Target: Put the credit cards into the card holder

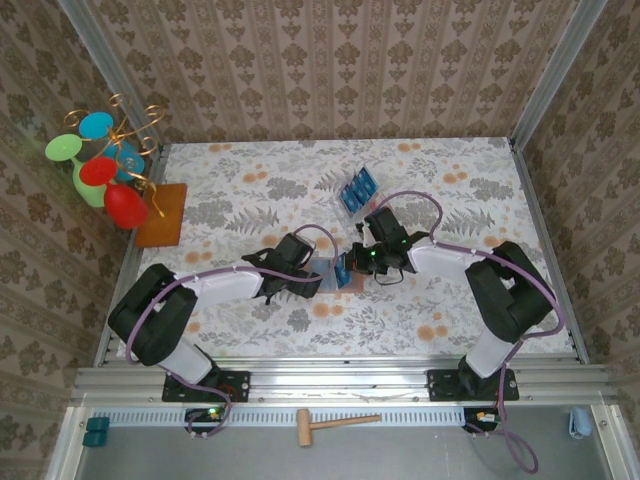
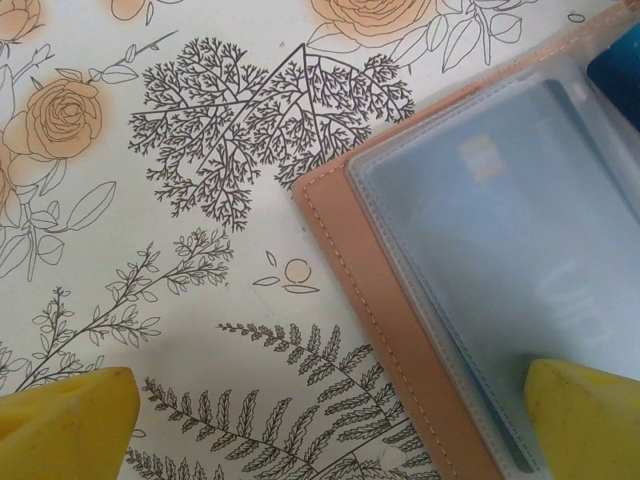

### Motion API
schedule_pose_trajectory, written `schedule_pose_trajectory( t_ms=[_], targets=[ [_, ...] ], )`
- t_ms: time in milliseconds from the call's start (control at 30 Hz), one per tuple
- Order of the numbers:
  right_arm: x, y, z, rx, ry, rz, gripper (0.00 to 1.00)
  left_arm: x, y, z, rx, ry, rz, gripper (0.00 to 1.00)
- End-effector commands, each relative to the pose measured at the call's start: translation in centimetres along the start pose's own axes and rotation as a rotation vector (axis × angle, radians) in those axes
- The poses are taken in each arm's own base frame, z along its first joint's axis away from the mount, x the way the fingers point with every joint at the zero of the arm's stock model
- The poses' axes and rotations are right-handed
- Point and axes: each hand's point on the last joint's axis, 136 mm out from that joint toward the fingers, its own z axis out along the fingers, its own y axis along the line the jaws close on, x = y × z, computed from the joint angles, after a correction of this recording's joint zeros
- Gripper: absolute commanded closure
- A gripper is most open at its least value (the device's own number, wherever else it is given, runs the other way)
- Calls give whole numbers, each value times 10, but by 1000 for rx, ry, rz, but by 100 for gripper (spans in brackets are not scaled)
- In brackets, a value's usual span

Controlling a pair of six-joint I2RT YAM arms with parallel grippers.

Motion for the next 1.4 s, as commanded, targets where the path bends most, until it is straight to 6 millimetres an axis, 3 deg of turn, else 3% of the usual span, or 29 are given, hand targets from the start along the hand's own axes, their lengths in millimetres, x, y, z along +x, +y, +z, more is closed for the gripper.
schedule_pose_trajectory(
  t_ms=[0, 467, 767, 1000, 1367],
  targets=[
    [7, -19, 8, 66, 10, 9, 100, 13, 10, 3, -34, 36, -24, 0],
    [11, -27, 9, 98, 16, 16, 100, 25, 17, 0, -42, 45, -66, 0],
    [10, -24, 8, 86, 14, 17, 100, -12, 11, -22, 2, -53, -87, 0],
    [11, -24, 8, 83, 14, 18, 100, -26, 0, -14, 43, -59, -66, 0],
    [12, -26, 10, 83, 18, 23, 100, -4, -4, 2, 38, -5, -62, 0]
  ],
)
